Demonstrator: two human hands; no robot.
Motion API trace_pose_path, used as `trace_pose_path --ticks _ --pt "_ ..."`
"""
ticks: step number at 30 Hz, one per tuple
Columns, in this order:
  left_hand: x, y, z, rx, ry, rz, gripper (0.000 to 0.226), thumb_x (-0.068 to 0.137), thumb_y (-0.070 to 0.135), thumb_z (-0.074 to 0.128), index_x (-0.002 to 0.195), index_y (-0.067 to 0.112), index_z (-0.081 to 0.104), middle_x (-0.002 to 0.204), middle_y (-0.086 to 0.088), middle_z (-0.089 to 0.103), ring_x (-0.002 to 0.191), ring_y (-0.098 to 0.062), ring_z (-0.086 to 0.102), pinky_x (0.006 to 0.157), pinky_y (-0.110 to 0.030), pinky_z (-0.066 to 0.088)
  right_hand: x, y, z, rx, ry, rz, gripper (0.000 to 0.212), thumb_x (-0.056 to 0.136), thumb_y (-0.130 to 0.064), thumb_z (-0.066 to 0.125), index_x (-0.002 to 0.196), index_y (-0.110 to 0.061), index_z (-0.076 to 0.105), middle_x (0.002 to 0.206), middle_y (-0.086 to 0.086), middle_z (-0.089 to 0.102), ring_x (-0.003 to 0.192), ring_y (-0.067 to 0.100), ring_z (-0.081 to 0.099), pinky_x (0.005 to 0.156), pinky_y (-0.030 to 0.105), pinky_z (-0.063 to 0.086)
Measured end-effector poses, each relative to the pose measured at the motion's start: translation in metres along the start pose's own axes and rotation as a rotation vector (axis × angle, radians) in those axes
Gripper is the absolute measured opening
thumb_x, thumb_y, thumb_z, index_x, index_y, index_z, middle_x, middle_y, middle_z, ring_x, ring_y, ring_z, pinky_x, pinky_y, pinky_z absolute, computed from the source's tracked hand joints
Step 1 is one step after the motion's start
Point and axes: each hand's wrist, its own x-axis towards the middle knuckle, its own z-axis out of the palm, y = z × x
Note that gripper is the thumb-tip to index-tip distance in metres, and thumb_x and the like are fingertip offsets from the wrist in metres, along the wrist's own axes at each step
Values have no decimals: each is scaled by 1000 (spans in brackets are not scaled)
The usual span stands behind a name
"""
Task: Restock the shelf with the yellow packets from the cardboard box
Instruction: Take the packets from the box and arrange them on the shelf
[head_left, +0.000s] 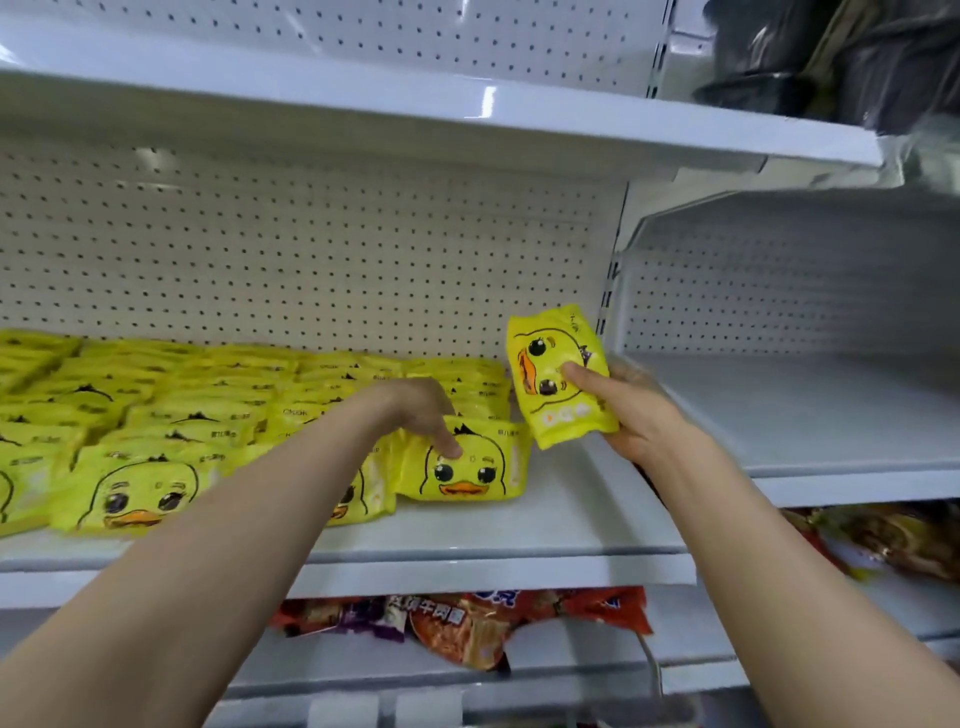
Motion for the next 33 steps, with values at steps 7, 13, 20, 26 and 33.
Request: trace_pose_path --ticks 7,13,20,26,33 --pt "23 -3 16 104 27 112 51 78 39 79 121 15 66 117 0 65 112 -23 59 95 -36 48 10 6 -18 -116 3 68 38 80 -12 78 115 -4 66 102 16 75 92 33 72 87 48 57" --pt "30 -11 22 129 139 130 66 79 36 79 136 15 53 140 -4 50 129 -23 46 102 -31 39 13 11 -26 -135 4 61 33 79 -11 79 108 -6 64 101 15 74 87 32 70 91 51 55" --pt "26 -17 26 160 177 70 70 80 36 78 140 18 47 141 -3 47 129 -24 45 99 -33 40 13 10 -28 -196 -53 49 41 75 -13 82 113 -7 67 104 15 74 80 26 72 72 35 58" --pt "22 -24 34 125 258 70 63 80 37 77 133 18 51 134 -4 54 123 -25 49 96 -33 45 11 11 -16 -296 -88 30 33 74 -11 84 104 -11 71 98 10 75 78 22 72 72 33 59" --pt "-6 -30 5 -184 614 187 37 91 40 64 121 17 60 118 2 62 110 -15 56 85 -26 40 11 10 -6 -522 -130 -35 37 70 -14 88 101 -12 69 88 -1 72 64 4 68 53 15 48"
